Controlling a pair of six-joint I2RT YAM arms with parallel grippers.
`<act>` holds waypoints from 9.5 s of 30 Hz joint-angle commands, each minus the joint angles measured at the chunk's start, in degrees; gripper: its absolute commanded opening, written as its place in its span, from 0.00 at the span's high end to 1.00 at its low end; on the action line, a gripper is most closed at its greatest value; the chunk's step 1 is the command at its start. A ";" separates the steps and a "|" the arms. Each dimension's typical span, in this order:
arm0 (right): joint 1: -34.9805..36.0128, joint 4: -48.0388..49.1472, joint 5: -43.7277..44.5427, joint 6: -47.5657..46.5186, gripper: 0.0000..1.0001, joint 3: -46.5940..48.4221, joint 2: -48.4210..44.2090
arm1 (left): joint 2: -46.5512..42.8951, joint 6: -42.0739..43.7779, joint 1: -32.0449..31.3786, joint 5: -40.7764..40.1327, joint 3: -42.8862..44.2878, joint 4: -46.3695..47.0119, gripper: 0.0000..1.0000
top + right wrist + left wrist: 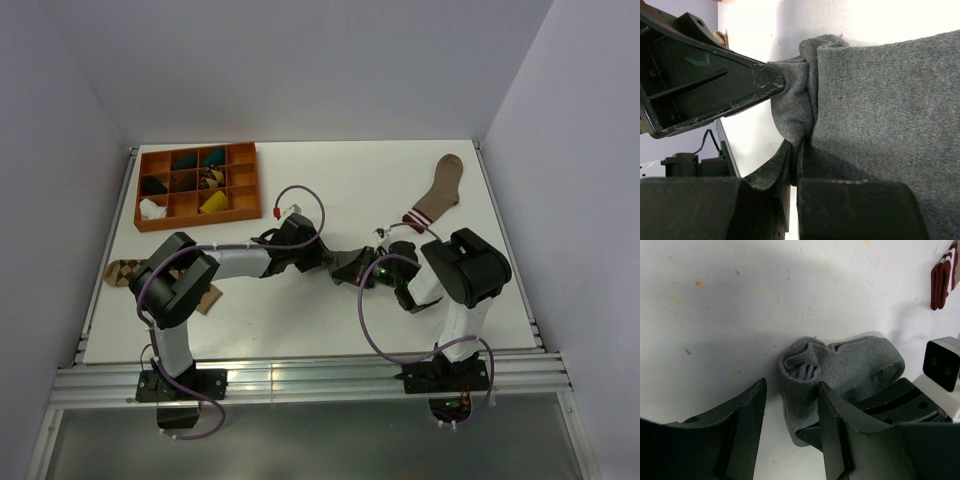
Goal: Roll the socks
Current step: Roll the sock at the center of the board.
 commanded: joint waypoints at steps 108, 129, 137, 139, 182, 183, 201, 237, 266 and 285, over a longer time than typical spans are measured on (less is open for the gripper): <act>32.51 -27.12 48.39 -40.92 0.81 10.95 -13.16 | 1.45 11.18 -1.98 -7.38 9.32 -25.75 0.99; 10.64 -15.79 20.81 -8.06 1.00 1.45 -11.32 | -11.64 0.28 0.92 -8.00 -1.93 -11.78 0.36; 4.39 -12.17 8.58 -0.66 1.00 3.29 -5.96 | -10.95 0.90 0.92 -7.03 -3.61 -7.12 0.34; 4.13 -12.70 7.35 -0.31 1.00 3.82 -5.43 | -10.07 1.07 0.92 -6.68 -3.52 -5.11 0.34; 1.22 -22.80 1.98 1.36 1.00 9.89 -2.97 | -5.94 2.30 1.28 -5.80 -10.02 10.02 0.49; 1.14 -22.90 1.98 1.10 1.00 9.98 -2.88 | -5.67 2.30 1.28 -5.80 -10.02 10.11 0.48; 0.87 -22.90 1.19 1.45 1.00 10.15 -2.18 | -4.88 2.57 1.63 -4.13 -12.13 16.52 0.40; 8.76 -45.83 24.81 -30.88 0.62 12.96 -27.30 | -0.13 3.44 1.71 -7.56 -2.55 -4.92 1.00; 31.72 -45.22 55.41 -45.41 0.55 21.31 -10.79 | -1.80 3.45 1.71 -5.36 0.18 -11.51 1.00; 16.53 -38.81 21.78 -30.38 1.00 14.11 -13.43 | -12.00 -2.71 3.38 -7.29 -6.59 -4.14 0.33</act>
